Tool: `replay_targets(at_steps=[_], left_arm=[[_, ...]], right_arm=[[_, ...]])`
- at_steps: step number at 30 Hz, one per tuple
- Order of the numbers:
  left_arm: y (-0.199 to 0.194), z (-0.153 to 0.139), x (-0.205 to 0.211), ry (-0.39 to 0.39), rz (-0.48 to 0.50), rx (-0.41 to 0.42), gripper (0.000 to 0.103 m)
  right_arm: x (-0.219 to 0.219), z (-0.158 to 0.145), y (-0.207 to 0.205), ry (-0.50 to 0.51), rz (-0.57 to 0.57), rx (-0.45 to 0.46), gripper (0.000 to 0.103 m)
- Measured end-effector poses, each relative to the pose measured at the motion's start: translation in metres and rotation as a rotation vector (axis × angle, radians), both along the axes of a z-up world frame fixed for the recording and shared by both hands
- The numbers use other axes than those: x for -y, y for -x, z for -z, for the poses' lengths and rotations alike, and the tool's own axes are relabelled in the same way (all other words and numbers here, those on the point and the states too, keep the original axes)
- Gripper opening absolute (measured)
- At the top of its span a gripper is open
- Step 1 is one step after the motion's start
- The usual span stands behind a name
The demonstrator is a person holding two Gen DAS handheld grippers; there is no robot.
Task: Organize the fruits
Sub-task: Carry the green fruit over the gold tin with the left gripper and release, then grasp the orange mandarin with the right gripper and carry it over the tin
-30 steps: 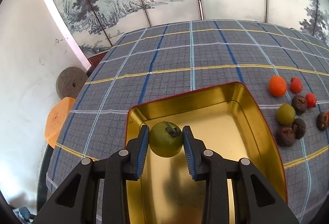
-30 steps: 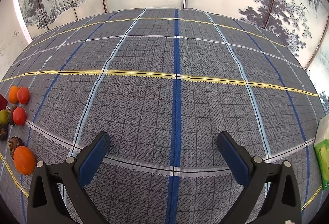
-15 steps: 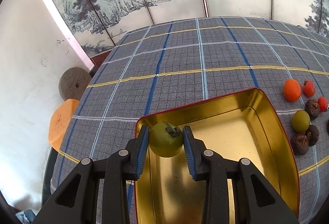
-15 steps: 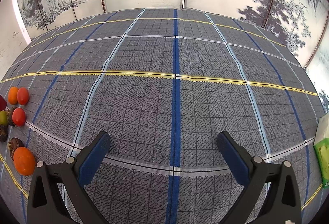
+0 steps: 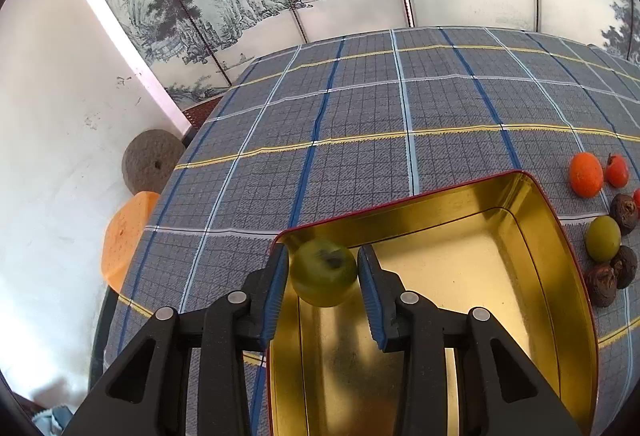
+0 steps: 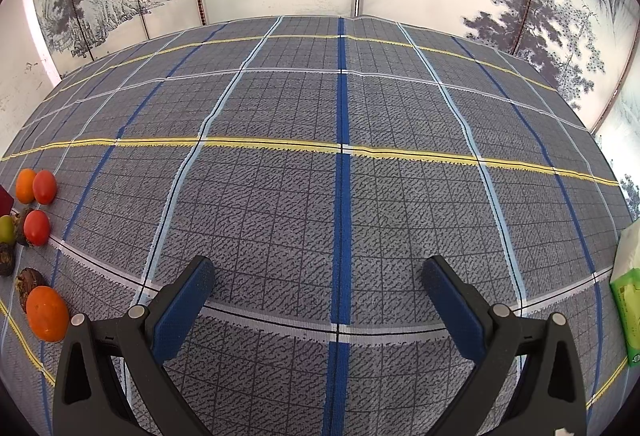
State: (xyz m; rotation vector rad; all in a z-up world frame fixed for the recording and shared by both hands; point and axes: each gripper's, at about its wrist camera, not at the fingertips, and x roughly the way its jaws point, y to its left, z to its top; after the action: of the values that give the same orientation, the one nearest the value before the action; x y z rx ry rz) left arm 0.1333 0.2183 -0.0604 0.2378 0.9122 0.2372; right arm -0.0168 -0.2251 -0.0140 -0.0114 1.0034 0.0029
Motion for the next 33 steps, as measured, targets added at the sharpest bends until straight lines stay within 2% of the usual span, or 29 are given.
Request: replay_targets(at_steps=[3,5,6,7,8,12,16,18,19,21,25,28,30,32,33], left_arm=[[0.011,-0.012,0.002,0.034,-0.007,0.02,0.041],[0.025,-0.025,0.003,0.06,-0.009,0.051,0.051],[0.036,-0.033,0.004,0.071,-0.018,0.08,0.062],[0.046,-0.038,0.005,0.084,-0.021,0.108,0.068],[0.058,-0.045,0.007,0.097,-0.018,0.141,0.069],[0.117,-0.06,0.016,0.133,-0.013,0.245,0.07],[0.162,-0.059,0.025,0.212,-0.007,0.255,0.071],[0.178,-0.058,0.027,0.271,-0.015,0.257,0.071],[0.186,-0.058,0.028,0.3,-0.025,0.259,0.071],[0.197,-0.056,0.031,0.348,-0.04,0.249,0.071],[0.21,-0.055,0.037,0.376,-0.064,0.241,0.073],[0.215,-0.054,0.042,0.41,-0.066,0.23,0.074],[0.219,-0.054,0.046,0.439,-0.062,0.226,0.074],[0.226,-0.055,0.055,0.449,-0.069,0.231,0.074],[0.231,-0.055,0.063,0.428,-0.075,0.233,0.074]], right_arm=[[-0.001,0.0,0.0,-0.001,0.0,0.0,0.103],[-0.001,0.0,0.001,-0.007,-0.009,0.002,0.103],[-0.001,-0.001,0.004,-0.028,-0.022,0.009,0.103],[-0.001,-0.004,0.01,-0.07,-0.043,0.029,0.103],[-0.002,-0.009,0.018,-0.111,-0.07,0.057,0.103],[-0.029,-0.03,0.056,-0.242,-0.311,0.123,0.103],[-0.081,-0.042,0.084,-0.2,-0.569,0.121,0.102],[-0.104,-0.043,0.086,-0.151,-0.644,0.12,0.1],[-0.113,-0.043,0.086,-0.139,-0.676,0.115,0.097],[-0.128,-0.041,0.084,-0.112,-0.726,0.103,0.086],[-0.152,-0.027,0.078,-0.036,-0.781,0.074,0.081],[-0.155,-0.017,0.068,-0.029,-0.783,0.028,0.064],[-0.152,-0.011,0.061,-0.035,-0.78,-0.005,0.045],[-0.151,-0.009,0.055,-0.057,-0.776,-0.021,0.037],[-0.15,-0.01,0.055,-0.062,-0.763,-0.028,0.034]])
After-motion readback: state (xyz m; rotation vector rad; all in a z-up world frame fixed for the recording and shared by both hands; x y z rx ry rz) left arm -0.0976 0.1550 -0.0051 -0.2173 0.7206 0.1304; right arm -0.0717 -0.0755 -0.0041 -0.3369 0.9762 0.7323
